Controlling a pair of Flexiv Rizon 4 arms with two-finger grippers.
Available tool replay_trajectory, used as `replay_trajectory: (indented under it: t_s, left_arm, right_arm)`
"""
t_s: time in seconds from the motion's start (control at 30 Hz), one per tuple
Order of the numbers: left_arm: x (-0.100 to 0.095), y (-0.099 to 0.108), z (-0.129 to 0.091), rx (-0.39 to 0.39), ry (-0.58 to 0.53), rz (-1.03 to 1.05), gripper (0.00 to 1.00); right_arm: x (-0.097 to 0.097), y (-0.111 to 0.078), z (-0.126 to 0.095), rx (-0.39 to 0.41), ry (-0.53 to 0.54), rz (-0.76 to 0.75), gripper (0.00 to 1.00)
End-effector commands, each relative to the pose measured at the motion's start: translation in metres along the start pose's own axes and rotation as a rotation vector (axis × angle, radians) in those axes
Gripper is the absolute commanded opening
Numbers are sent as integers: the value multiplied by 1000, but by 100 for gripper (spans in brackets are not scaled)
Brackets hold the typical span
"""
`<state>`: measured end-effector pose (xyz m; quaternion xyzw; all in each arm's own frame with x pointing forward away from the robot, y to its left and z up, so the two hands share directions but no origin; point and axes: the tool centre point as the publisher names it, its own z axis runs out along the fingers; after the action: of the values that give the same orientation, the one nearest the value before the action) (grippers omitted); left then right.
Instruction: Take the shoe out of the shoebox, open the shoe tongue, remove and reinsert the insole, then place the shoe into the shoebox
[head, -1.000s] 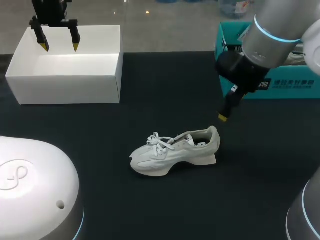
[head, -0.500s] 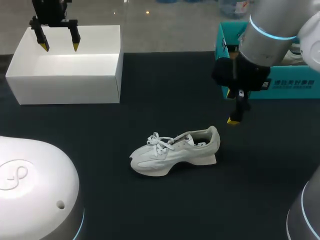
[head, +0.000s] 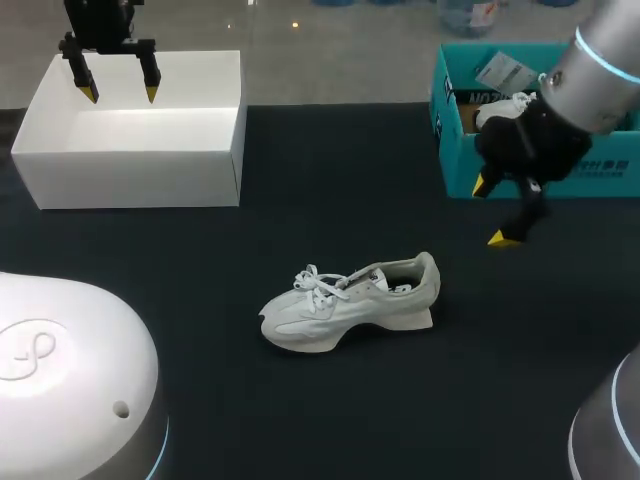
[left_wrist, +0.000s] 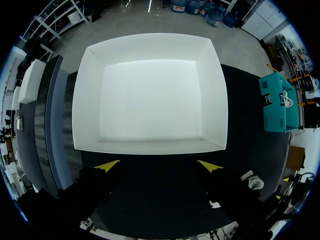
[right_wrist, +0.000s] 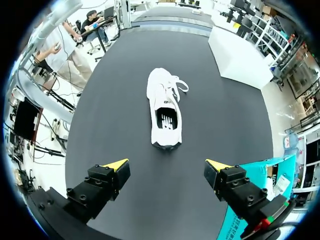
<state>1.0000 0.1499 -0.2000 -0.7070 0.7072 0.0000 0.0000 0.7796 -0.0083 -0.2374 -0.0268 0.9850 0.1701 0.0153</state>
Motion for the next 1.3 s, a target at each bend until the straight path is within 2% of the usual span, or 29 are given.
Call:
replay_trajectory:
  t_s: [0.03, 0.23, 0.3, 0.4, 0.43, 0.67, 0.97, 1.3]
  left_arm:
    - [0, 0, 0, 0, 0, 0, 100]
    - [0, 0, 0, 0, 0, 0, 100]
    - [0, 0, 0, 0, 0, 0, 100]
    - [0, 0, 0, 0, 0, 0, 100]
    - [0, 0, 0, 0, 0, 0, 100]
    - [0, 0, 0, 0, 0, 0, 100]
    - [0, 0, 0, 0, 0, 0, 100]
    - [0, 0, 0, 0, 0, 0, 100]
  right_arm:
    - [17, -36, 3, -175, -89, 33, 100]
    - [19, -59, 13, -241, -110, 62, 100]
    - [19, -65, 18, -283, -125, 60, 100]
    - [20, -73, 26, -387, -164, 59, 100]
    - [20, -75, 29, -391, -163, 61, 100]
    - [19, -81, 48, -496, -198, 59, 100]
    - [20, -78, 64, -517, -168, 28, 100]
    - [24, -77, 69, -516, -141, 28, 100]
